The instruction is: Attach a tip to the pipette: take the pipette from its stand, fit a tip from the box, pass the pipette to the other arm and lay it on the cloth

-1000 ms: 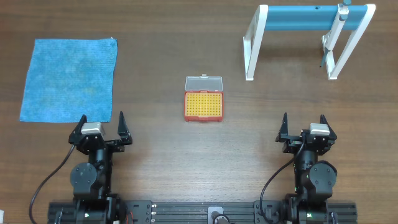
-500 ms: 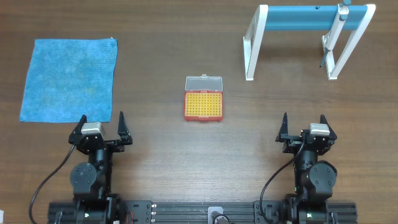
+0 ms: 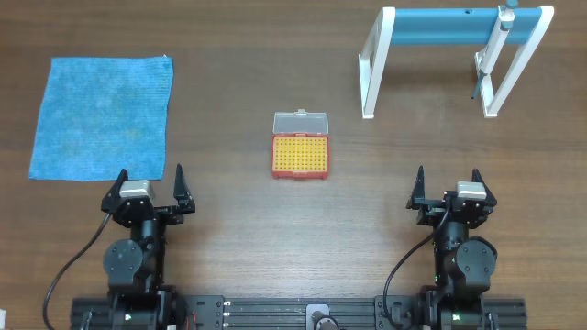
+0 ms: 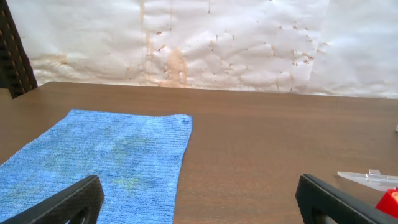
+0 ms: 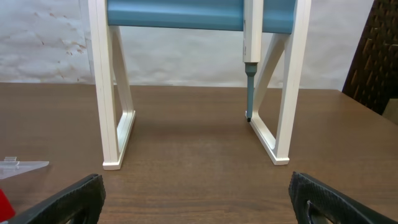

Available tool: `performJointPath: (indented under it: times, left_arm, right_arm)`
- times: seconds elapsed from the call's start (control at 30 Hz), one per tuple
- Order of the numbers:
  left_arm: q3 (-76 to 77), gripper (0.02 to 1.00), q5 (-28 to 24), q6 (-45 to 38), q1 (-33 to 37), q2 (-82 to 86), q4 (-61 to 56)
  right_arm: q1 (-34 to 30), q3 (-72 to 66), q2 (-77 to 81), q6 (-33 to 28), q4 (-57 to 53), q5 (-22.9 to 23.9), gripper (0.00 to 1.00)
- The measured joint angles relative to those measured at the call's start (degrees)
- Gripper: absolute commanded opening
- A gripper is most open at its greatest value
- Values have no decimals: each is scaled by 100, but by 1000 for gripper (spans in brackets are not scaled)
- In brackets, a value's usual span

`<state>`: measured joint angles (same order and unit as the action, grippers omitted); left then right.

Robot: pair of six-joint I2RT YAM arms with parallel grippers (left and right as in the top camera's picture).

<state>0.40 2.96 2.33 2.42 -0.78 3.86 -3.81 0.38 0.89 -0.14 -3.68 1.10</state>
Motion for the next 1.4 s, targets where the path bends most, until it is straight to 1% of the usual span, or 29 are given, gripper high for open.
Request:
performJointPath:
  times: [1.23,1.33,1.4]
  left_arm:
    - [0,998,2,-2,0,0,0]
    - [-2,998,2,-2,0,0,0]
    - [0,996,2,0,0,4,0]
  right_arm:
    - [0,0,2,2,0,0,967]
    - [0,4,535,50,109,0,967]
    - [0,192,1375,153,334,0,967]
